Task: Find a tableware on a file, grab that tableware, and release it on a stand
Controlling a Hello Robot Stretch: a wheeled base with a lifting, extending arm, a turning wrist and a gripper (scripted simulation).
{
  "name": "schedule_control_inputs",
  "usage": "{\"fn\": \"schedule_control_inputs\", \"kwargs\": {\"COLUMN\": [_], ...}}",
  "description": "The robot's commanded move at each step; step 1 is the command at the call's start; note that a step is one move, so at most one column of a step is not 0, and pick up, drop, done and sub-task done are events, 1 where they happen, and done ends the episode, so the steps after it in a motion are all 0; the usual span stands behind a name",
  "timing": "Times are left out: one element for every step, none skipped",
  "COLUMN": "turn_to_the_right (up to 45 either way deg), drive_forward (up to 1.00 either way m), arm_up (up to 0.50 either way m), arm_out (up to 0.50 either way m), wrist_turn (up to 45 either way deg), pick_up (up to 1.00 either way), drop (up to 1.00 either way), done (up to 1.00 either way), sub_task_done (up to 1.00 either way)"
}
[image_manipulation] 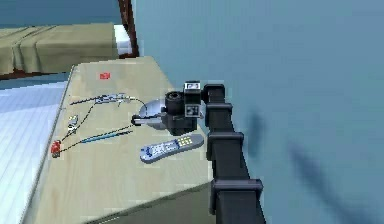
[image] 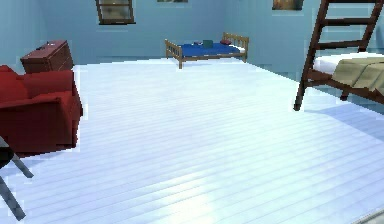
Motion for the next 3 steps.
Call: {"fn": "schedule_control_inputs", "kwargs": {"turn_to_the_right": [0.0, 0.0, 0.0], "drive_forward": [0.00, 0.00, 0.00], "arm_up": [0.00, 0.06, 0.00], "arm_out": [0.00, 0.00, 0.00], "wrist_turn": [0.0, 0.0, -45.0], "pick_up": [1.00, 0.00, 0.00], "drop": [0.00, 0.00, 0.00], "done": [0.00, 0.00, 0.00], "sub_task_done": [0.00, 0.00, 0.00]}}
